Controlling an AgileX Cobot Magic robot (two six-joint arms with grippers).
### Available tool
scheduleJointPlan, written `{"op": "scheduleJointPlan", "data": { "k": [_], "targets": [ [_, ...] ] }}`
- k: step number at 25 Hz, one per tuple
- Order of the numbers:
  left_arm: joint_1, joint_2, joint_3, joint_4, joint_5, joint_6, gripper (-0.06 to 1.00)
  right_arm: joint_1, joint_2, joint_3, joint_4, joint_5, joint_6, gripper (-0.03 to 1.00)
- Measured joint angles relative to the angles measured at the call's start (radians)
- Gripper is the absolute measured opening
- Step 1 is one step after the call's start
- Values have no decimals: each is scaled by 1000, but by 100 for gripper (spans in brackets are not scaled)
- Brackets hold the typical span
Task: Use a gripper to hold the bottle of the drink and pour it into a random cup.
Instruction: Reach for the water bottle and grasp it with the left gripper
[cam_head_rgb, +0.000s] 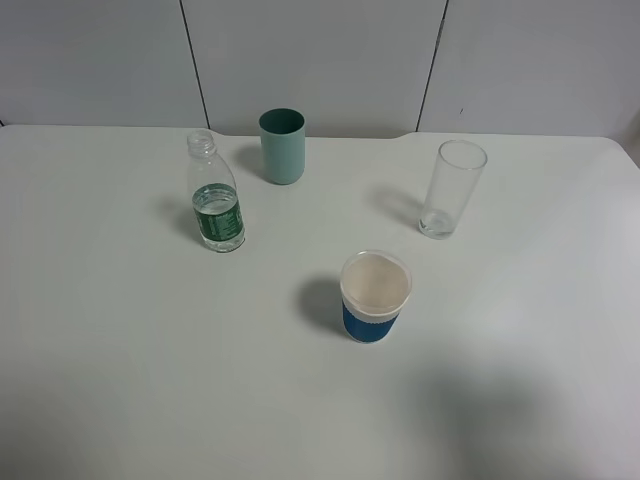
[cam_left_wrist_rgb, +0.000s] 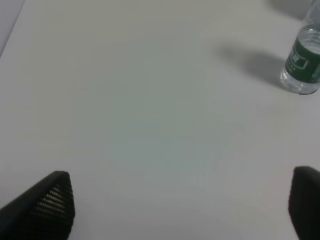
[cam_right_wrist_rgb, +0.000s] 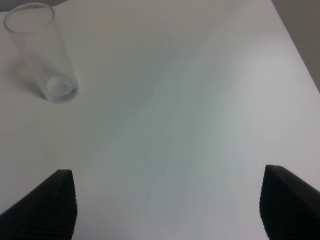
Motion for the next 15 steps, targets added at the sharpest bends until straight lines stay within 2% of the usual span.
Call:
{"op": "scheduleJointPlan", "data": {
  "k": [15],
  "targets": [
    [0, 0, 0, 0, 0, 0, 85, 0, 0, 0, 0, 0, 0, 75]
  ]
}}
